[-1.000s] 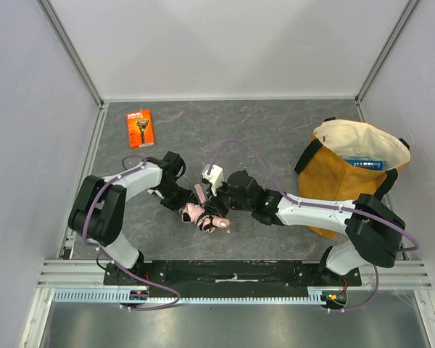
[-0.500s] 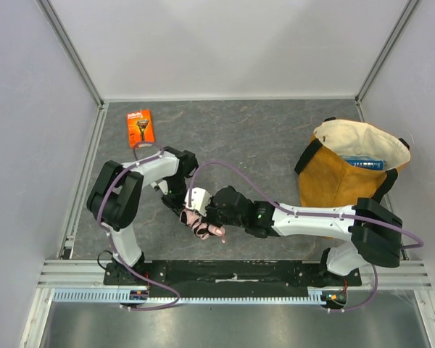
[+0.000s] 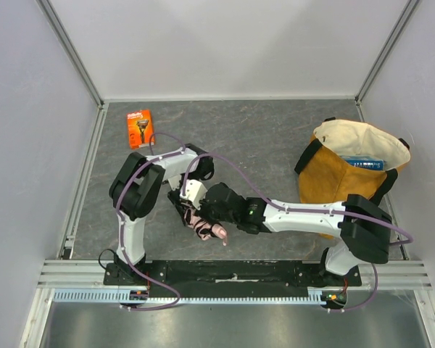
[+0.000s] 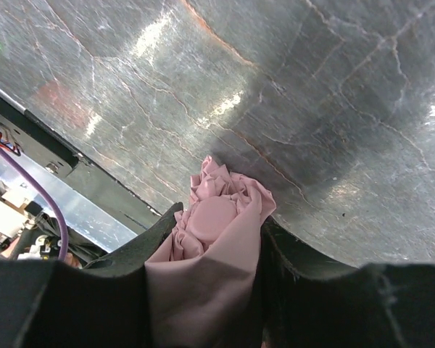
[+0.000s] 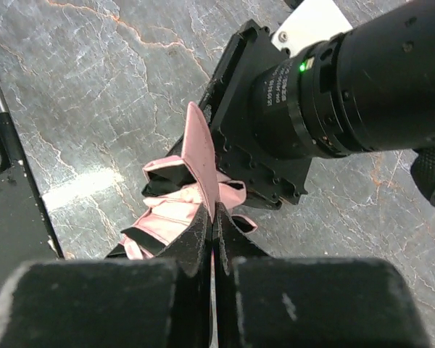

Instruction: Put away the umbrella

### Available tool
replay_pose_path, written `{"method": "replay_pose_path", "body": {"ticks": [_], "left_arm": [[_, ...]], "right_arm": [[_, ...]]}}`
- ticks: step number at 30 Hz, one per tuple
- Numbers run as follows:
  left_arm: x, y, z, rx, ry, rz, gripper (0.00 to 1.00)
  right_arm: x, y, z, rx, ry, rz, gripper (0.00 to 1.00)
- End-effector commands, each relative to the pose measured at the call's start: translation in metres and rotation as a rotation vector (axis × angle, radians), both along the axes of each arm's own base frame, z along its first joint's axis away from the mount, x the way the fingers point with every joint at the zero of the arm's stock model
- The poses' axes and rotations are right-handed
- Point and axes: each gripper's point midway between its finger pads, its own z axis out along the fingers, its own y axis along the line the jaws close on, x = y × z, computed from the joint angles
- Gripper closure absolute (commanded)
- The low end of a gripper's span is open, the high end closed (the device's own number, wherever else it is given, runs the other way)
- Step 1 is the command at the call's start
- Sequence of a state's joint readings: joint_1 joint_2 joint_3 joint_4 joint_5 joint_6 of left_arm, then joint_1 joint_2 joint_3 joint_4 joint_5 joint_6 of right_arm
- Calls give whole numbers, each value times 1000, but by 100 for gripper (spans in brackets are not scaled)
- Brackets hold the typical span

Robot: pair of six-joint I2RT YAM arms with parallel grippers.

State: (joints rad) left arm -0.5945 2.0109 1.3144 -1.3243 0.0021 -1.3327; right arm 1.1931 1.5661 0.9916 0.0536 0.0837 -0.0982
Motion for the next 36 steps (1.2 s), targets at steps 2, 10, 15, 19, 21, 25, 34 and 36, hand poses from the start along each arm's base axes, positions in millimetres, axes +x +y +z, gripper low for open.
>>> {"method": "replay_pose_path", "body": {"ticks": [2, 10, 15, 19, 21, 25, 34, 36], "left_arm": [[34, -10, -38, 106, -179, 59, 98], [52, -21, -51, 115, -198, 58, 98], [50, -26, -63, 101, -188, 67, 98], [54, -32, -72, 98, -190, 66, 98], [55, -38, -77, 89, -199, 59, 98], [58, -43, -83, 90, -211, 53, 98], [73, -64, -81, 27, -274, 82, 98], [78, -69, -83, 8, -293, 100, 98]], "right_arm": [[-5, 55, 163, 542, -189, 55, 100], [-78, 83, 128, 283, -329, 285, 100], [-95, 85, 106, 197, -312, 354, 100], [-98, 86, 88, 125, -341, 380, 100], [-101, 88, 83, 95, -360, 408, 100], [-104, 98, 71, 11, -355, 456, 100], [-81, 106, 71, -54, -403, 343, 100], [-69, 106, 83, 1, -434, 253, 100]]}}
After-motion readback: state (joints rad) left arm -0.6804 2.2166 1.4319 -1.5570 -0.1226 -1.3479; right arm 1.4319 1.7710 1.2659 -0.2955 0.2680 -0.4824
